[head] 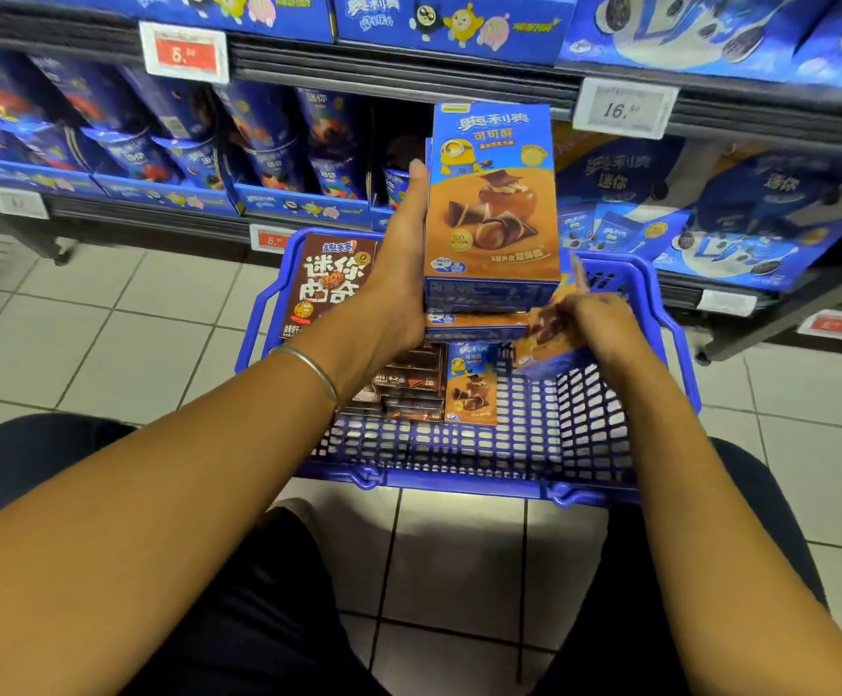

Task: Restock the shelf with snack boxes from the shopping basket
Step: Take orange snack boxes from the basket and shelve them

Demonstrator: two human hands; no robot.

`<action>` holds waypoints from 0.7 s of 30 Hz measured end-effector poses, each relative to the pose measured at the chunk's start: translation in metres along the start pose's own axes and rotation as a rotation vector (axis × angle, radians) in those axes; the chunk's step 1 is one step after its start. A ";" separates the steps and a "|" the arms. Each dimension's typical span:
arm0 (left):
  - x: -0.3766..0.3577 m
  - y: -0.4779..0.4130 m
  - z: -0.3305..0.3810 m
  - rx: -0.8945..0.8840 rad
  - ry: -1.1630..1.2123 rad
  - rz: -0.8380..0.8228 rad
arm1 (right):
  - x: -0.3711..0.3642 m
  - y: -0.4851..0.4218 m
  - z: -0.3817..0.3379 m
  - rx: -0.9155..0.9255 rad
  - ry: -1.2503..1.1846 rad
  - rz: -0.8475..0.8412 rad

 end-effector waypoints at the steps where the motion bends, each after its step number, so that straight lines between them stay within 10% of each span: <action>1: 0.001 -0.001 0.000 0.010 0.033 -0.030 | 0.011 0.006 -0.015 0.030 -0.051 -0.031; 11: 0.001 -0.011 -0.003 0.010 0.112 -0.122 | 0.073 0.082 -0.128 0.312 -0.617 -0.060; 21: -0.013 -0.004 -0.009 0.072 0.114 -0.136 | 0.030 0.106 -0.145 0.440 -0.451 -0.113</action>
Point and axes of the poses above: each hand's wrist, its own y-axis away from the middle knuckle, its own x-axis out of the back of the hand, z = x × y, the point moved 4 cm from there along -y, towards the middle knuckle, and after that the axes turned 10 degrees about y, right-handed, at the moved point
